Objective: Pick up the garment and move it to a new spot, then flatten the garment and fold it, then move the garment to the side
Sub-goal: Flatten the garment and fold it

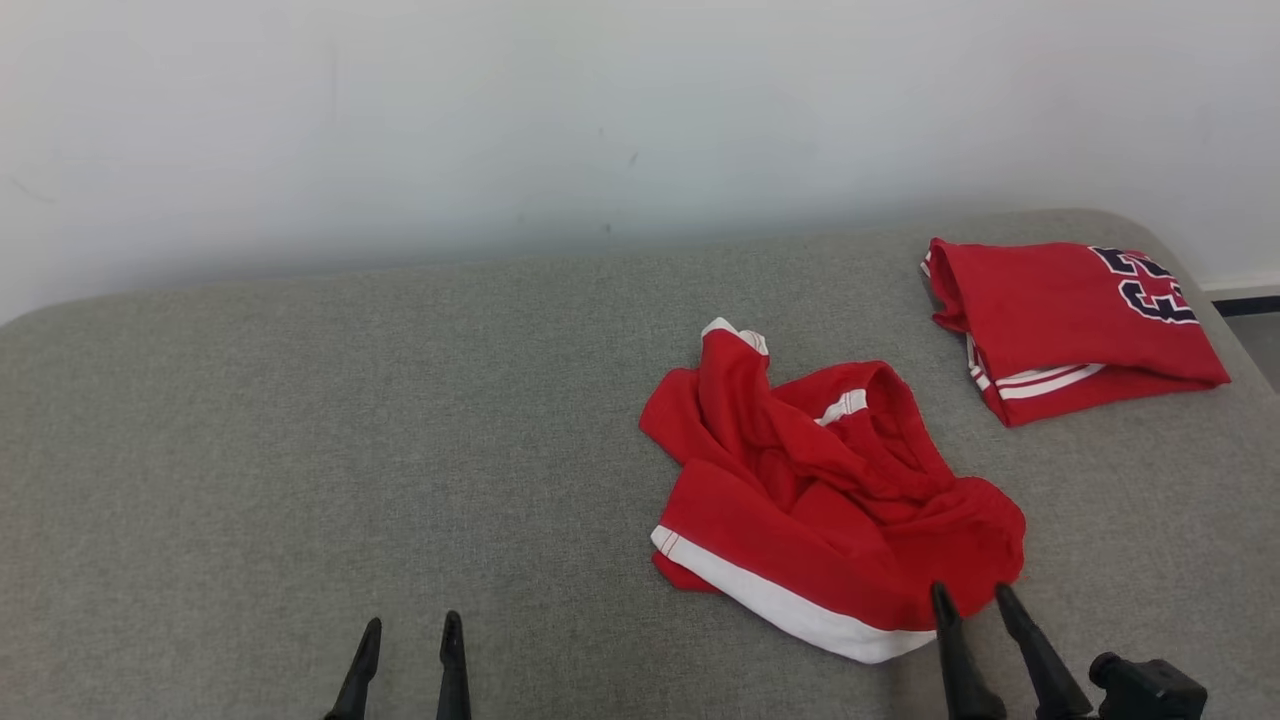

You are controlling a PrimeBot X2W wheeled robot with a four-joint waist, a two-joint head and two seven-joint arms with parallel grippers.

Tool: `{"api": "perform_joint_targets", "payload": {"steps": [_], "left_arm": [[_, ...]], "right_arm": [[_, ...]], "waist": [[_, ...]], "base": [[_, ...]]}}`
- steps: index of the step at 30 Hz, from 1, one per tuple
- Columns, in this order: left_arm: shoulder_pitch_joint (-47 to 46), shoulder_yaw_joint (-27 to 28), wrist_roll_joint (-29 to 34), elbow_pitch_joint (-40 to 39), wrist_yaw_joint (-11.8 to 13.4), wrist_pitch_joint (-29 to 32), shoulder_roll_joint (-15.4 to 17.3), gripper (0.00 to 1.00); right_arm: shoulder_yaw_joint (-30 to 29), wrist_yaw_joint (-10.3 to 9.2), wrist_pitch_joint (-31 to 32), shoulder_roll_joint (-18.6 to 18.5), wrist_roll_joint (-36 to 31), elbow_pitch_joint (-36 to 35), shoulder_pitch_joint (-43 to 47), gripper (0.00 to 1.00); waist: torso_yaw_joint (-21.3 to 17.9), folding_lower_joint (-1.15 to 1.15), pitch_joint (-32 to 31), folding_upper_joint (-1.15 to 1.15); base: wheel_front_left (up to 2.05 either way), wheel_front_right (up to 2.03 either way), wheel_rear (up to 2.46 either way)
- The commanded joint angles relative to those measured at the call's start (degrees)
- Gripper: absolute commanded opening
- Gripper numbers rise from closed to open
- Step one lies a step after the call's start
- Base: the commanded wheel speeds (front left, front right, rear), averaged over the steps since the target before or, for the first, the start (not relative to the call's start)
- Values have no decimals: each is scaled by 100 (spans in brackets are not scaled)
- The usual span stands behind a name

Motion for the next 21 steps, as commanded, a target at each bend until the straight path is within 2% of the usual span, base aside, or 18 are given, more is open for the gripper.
{"api": "perform_joint_targets", "payload": {"steps": [1, 5, 6, 11, 21], "left_arm": [[-100, -22, 83, 40, -69, -17, -2, 100], [-226, -85, 173, 144, -201, -17, -2, 100], [-354, -173, 253, 254, -325, -17, -2, 100], [-857, -324, 504, 650, -578, -17, -2, 100], [-1974, -477, 834, 1772, -862, -17, 112, 100]], "right_arm": [[-113, -14, -60, 36, -80, -187, 49, 100], [-209, -14, -103, 81, -205, -340, 49, 100], [-202, -14, -127, 121, -310, -371, 20, 100], [-146, -15, -187, 244, -407, -356, -170, 100], [-104, -15, -223, 577, -353, -323, -469, 100]], "waist": [[-56, 0, 18, 0], [-116, 0, 38, 0], [-168, 0, 65, 0], [-392, 0, 226, 0], [-1232, 0, 663, 0]], "base": [[0, 0, 0], [0, 0, 0], [0, 0, 0], [0, 0, 0], [0, 0, 0]]}}
